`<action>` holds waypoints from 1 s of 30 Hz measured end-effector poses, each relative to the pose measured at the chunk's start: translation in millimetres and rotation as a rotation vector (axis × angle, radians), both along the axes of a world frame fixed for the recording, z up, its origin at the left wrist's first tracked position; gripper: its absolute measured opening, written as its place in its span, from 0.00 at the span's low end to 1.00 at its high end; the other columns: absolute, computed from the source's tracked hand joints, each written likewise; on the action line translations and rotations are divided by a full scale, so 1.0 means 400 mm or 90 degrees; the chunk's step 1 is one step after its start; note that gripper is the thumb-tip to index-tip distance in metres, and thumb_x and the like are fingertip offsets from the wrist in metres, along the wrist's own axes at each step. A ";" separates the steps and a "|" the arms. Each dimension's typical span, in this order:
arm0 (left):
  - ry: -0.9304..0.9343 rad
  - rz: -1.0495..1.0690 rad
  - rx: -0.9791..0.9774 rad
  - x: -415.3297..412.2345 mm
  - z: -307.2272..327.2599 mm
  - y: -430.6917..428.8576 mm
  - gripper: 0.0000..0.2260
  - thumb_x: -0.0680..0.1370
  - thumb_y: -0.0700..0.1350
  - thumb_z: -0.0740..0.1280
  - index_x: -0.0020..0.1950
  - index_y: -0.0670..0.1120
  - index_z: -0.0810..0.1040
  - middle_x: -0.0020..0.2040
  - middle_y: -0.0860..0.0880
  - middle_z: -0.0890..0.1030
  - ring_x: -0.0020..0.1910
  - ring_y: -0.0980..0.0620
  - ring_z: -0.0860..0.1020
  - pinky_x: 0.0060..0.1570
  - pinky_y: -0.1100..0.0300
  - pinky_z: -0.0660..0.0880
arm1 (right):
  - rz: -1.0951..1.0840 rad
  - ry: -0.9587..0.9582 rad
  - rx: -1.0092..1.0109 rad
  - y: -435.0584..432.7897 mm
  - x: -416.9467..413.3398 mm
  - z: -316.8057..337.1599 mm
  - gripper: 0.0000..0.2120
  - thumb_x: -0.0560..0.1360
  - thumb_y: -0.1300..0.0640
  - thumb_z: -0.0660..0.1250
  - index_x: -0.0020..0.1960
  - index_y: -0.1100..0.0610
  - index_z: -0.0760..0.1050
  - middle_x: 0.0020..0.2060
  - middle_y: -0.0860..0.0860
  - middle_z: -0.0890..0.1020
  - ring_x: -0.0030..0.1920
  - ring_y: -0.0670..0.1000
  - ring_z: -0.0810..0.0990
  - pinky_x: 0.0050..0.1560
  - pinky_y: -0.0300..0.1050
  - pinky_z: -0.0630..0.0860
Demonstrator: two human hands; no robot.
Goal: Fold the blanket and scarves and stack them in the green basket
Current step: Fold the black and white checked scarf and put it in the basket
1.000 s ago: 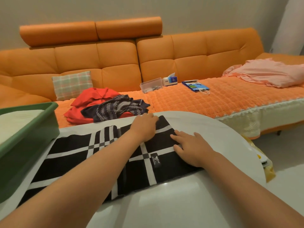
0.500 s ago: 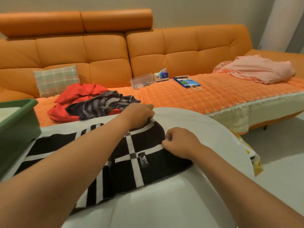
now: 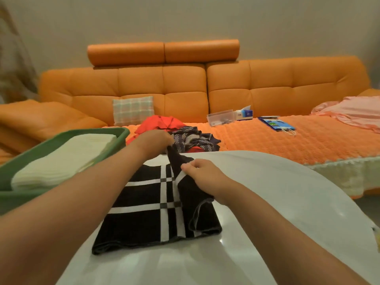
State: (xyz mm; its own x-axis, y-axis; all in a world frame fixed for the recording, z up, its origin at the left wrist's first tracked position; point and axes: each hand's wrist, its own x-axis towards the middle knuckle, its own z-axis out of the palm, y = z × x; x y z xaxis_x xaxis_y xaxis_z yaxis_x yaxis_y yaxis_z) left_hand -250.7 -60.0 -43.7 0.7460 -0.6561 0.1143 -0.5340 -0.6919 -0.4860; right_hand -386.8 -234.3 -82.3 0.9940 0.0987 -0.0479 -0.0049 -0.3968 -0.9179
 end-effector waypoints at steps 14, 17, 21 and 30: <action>0.253 0.271 -0.194 -0.108 -0.248 0.235 0.24 0.80 0.37 0.55 0.75 0.51 0.68 0.73 0.48 0.67 0.69 0.45 0.70 0.67 0.51 0.69 | 0.090 -0.161 -0.435 0.243 -0.015 -0.155 0.18 0.81 0.44 0.59 0.69 0.46 0.73 0.66 0.48 0.75 0.66 0.52 0.70 0.68 0.53 0.70; 0.269 0.288 -0.278 -0.128 -0.293 0.248 0.20 0.84 0.45 0.53 0.77 0.52 0.65 0.76 0.48 0.63 0.72 0.45 0.66 0.70 0.48 0.66 | 0.197 -0.118 -0.544 0.236 -0.043 -0.201 0.27 0.81 0.36 0.49 0.79 0.42 0.56 0.79 0.49 0.57 0.78 0.55 0.53 0.76 0.59 0.51; 0.240 0.304 -0.281 -0.153 -0.285 0.246 0.20 0.83 0.52 0.53 0.73 0.52 0.70 0.71 0.44 0.70 0.68 0.41 0.69 0.69 0.49 0.65 | 0.203 -0.105 -0.598 0.141 -0.017 -0.204 0.28 0.80 0.35 0.49 0.79 0.38 0.51 0.81 0.46 0.47 0.80 0.49 0.44 0.77 0.56 0.42; 0.333 0.153 -0.280 -0.288 -0.209 0.104 0.14 0.79 0.49 0.61 0.60 0.55 0.82 0.54 0.55 0.81 0.52 0.52 0.77 0.45 0.59 0.70 | 0.067 0.022 -0.767 -0.101 0.031 -0.128 0.24 0.82 0.47 0.50 0.78 0.38 0.57 0.80 0.49 0.54 0.80 0.55 0.49 0.76 0.66 0.41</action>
State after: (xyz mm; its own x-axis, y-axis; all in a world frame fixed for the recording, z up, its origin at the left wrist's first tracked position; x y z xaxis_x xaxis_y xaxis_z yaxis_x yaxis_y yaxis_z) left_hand -365.9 -18.3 -127.3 0.8929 -0.4430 -0.0807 -0.4296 -0.8918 0.1417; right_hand -374.2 -274.6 -133.4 0.9803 0.0526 -0.1906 0.0615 -0.9973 0.0411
